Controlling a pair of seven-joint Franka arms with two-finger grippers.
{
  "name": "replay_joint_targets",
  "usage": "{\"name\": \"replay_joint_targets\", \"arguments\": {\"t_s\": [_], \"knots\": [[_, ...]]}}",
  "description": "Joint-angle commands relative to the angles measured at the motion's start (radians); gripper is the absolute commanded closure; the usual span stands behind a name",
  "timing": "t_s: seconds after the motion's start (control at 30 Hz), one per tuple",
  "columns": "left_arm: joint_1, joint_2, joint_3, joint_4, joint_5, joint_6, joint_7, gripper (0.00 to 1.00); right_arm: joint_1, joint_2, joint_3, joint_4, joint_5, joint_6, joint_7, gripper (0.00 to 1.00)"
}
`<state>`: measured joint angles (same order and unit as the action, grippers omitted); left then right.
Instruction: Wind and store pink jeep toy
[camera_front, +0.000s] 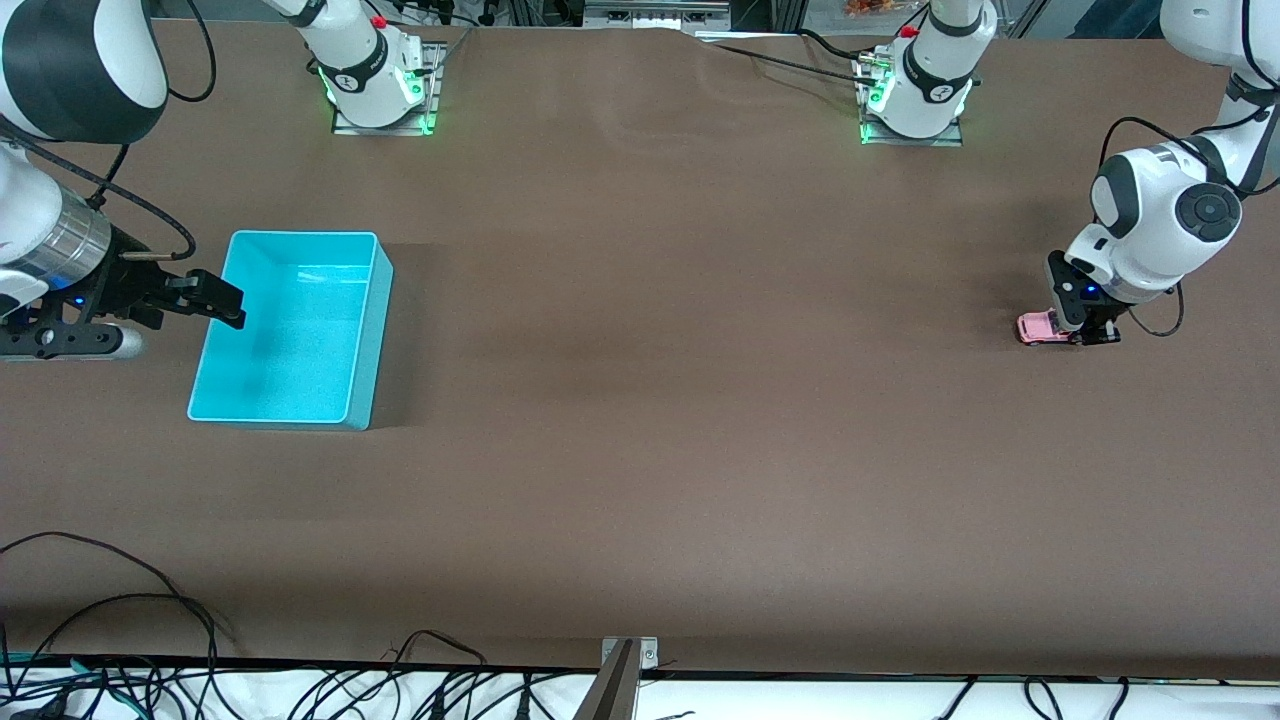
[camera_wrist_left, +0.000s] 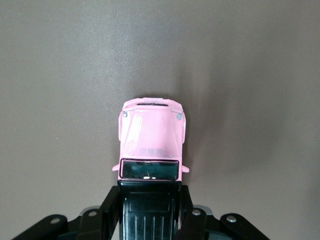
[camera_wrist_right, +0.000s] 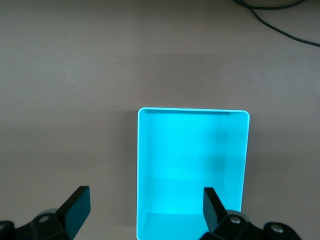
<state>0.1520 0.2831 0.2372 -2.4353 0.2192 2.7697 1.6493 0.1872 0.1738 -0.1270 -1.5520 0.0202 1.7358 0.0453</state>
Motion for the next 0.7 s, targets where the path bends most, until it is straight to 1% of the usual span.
{"name": "replay_joint_targets", "arguments": {"t_s": [0.0, 0.37, 0.4, 0.43, 0.47, 0.67], "knots": [[0.006, 0.082, 0.014, 0.007, -0.02, 0.007, 0.069, 1.0, 0.0, 0.0, 0.0, 0.007, -0.011, -0.004, 0.004, 0.0], [-0.006, 0.071, 0.011, 0.015, -0.029, 0.004, 0.058, 1.0, 0.001, 0.0, 0.0, 0.007, -0.011, -0.004, 0.004, 0.0], [-0.006, 0.071, 0.011, 0.015, -0.029, 0.004, 0.058, 0.93, 0.001, 0.0, 0.0, 0.007, -0.011, -0.002, 0.004, 0.0], [-0.006, 0.071, 0.011, 0.015, -0.029, 0.004, 0.06, 0.48, 0.001, 0.0, 0.001, 0.007, -0.011, -0.002, 0.004, 0.0], [-0.006, 0.07, 0.01, 0.015, -0.031, 0.004, 0.066, 0.0, 0.001, 0.0, 0.0, 0.007, -0.011, -0.002, 0.004, 0.0], [-0.022, 0.05, 0.005, 0.015, -0.063, -0.016, 0.066, 0.0, 0.001, 0.0, 0.0, 0.007, -0.011, -0.004, 0.004, 0.0]]}}
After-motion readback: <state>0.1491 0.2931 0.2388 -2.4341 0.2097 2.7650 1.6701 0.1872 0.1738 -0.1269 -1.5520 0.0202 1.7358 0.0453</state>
